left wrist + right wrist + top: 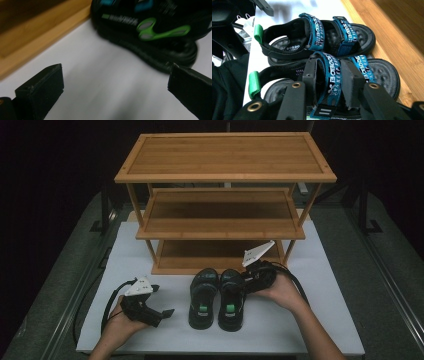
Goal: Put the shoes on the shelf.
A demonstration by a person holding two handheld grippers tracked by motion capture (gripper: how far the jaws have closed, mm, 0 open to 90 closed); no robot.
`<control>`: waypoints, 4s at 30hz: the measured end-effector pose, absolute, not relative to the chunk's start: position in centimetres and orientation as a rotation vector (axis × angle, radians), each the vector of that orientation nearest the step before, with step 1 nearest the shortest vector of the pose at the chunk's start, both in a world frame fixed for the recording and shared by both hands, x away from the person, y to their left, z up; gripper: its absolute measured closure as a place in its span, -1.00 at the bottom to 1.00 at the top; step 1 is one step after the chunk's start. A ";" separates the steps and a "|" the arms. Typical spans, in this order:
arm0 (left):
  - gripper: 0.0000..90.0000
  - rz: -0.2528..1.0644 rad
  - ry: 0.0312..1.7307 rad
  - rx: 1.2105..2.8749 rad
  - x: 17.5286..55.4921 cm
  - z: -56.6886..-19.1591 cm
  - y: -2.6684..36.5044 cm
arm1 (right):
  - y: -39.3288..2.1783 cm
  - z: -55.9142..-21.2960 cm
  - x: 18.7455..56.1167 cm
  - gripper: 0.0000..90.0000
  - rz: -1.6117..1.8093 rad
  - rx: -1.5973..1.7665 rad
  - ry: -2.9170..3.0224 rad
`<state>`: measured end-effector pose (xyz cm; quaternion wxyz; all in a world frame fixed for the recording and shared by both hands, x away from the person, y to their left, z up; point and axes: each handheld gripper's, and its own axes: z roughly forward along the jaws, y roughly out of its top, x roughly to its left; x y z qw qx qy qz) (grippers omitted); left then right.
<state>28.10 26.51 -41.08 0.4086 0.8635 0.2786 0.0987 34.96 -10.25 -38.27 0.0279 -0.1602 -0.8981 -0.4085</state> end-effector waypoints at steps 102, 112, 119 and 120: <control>-0.20 0.430 0.635 2.063 35.6 -37.7 18.0 | -13.1 -37.6 36.5 0.01 -1.632 -1.028 -2.834; -0.39 0.380 0.679 2.090 32.9 -38.9 20.1 | -15.0 -38.6 33.6 -0.24 -1.557 -1.080 -2.855; -0.46 0.328 0.713 2.151 32.2 -41.5 20.2 | -15.3 -41.1 32.9 -0.37 -1.448 -1.128 -2.837; -0.48 0.330 0.712 2.164 32.2 -41.9 20.0 | -15.1 -41.4 32.9 -0.37 -1.432 -1.130 -2.829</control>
